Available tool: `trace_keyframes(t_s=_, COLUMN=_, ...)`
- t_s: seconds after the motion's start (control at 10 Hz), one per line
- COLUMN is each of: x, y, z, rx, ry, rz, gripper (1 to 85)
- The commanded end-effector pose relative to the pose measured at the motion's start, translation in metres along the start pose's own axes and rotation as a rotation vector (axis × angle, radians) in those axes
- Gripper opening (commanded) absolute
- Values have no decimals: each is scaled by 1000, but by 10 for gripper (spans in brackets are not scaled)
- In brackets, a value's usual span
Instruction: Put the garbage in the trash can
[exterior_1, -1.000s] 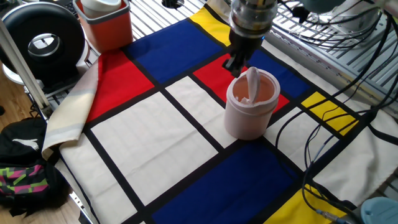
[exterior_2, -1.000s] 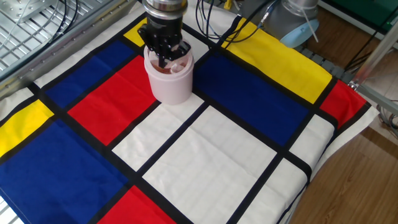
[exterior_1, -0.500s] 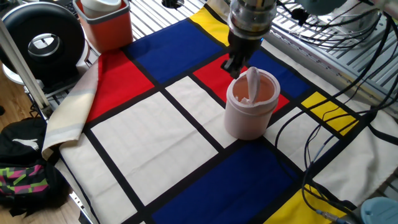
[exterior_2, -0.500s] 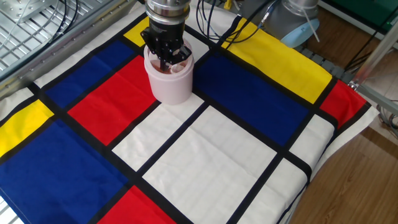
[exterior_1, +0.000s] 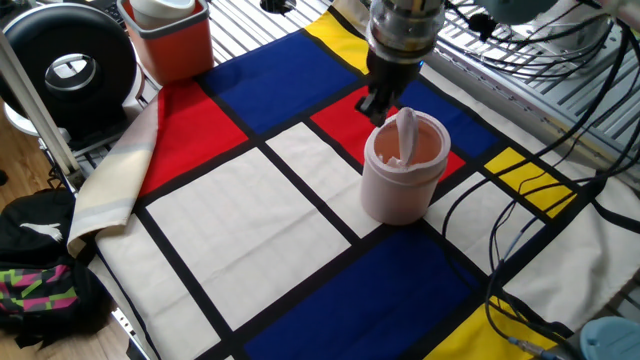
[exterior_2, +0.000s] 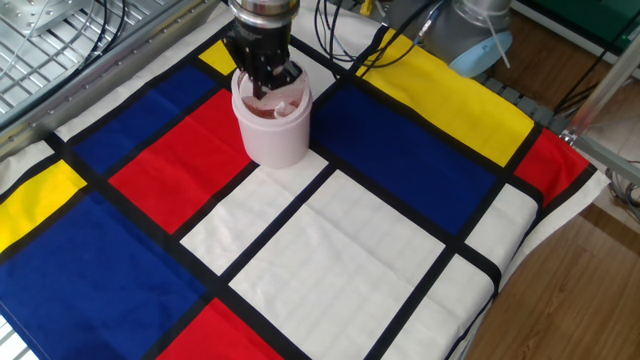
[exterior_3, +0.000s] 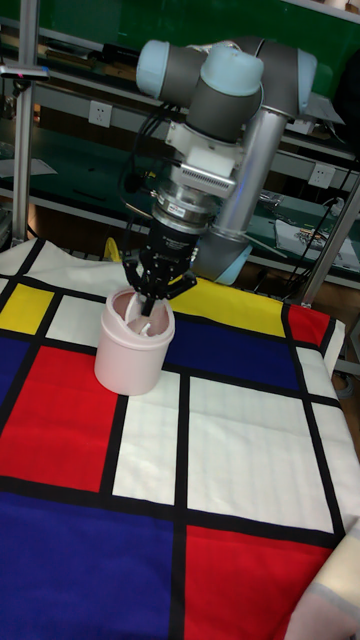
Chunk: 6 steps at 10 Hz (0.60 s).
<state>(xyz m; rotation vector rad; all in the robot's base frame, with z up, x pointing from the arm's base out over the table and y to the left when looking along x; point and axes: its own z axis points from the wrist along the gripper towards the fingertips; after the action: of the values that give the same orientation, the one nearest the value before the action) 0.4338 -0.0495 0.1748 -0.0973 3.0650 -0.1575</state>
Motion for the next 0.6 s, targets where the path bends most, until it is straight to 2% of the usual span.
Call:
trace_keyframes(t_s=0.0, x=15, y=-11, z=-5, rx=-6, ry=2, rz=16, gripper=10)
trace_keyframes(t_s=0.2, x=21, y=-19, z=-2, rx=-9, ry=-1, rz=8, gripper=10)
trace_keyframes(t_s=0.4, x=21, y=-22, z=7, rx=-42, ry=-23, rz=-3, gripper=10)
trace_keyframes(t_s=0.5, x=21, y=-22, z=8, rx=-42, ry=-24, rz=-1, gripper=10)
